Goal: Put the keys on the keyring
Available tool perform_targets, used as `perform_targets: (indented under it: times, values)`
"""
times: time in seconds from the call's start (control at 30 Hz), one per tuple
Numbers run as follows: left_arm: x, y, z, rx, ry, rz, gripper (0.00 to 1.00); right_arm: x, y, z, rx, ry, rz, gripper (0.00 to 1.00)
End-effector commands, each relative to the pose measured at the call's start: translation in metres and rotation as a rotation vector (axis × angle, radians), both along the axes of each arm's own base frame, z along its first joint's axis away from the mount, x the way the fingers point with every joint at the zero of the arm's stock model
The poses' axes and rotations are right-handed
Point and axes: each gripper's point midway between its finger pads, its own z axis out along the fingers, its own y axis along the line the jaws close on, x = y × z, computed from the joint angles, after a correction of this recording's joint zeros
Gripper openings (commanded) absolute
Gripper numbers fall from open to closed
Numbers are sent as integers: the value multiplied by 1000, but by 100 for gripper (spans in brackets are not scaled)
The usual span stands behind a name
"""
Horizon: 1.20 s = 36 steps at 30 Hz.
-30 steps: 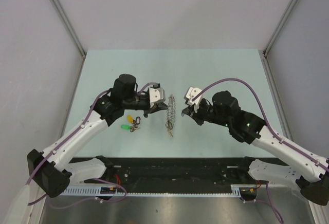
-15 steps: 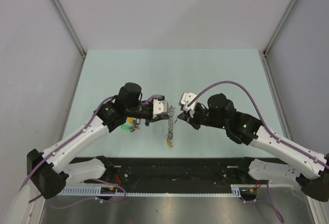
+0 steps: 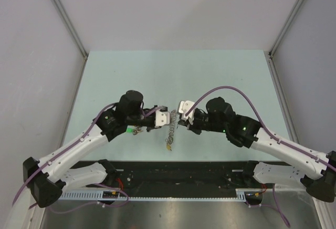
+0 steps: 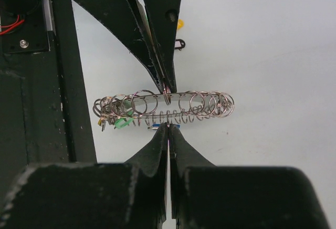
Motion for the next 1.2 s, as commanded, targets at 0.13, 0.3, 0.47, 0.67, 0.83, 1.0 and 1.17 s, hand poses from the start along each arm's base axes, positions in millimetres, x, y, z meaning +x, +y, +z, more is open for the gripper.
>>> perform_targets:
  times: [0.13, 0.3, 0.47, 0.67, 0.83, 1.0, 1.17]
  values:
    - [1, 3, 19, -26, -184, -3, 0, 3, 8, 7, 4, -127, 17, 0]
    - [1, 4, 20, -27, -207, 1, 0, 3, 9, 9, 3, -161, 15, 0]
    - [-1, 3, 20, -29, -207, -3, 0, 3, 13, 10, 7, -185, 17, 0]
    - [-1, 2, 22, -45, -206, -1, 0, 2, 15, 8, 5, -185, 29, 0]
    - [-1, 1, 22, -50, -203, -6, 0, 1, 16, 5, 3, -180, 31, 0]
    - [-4, -1, 23, -61, -198, -21, 0, 0, 18, 6, 13, -184, 36, 0]
    - [-5, -2, 23, -65, -191, -27, 0, 0, 17, 7, 18, -187, 34, 0]
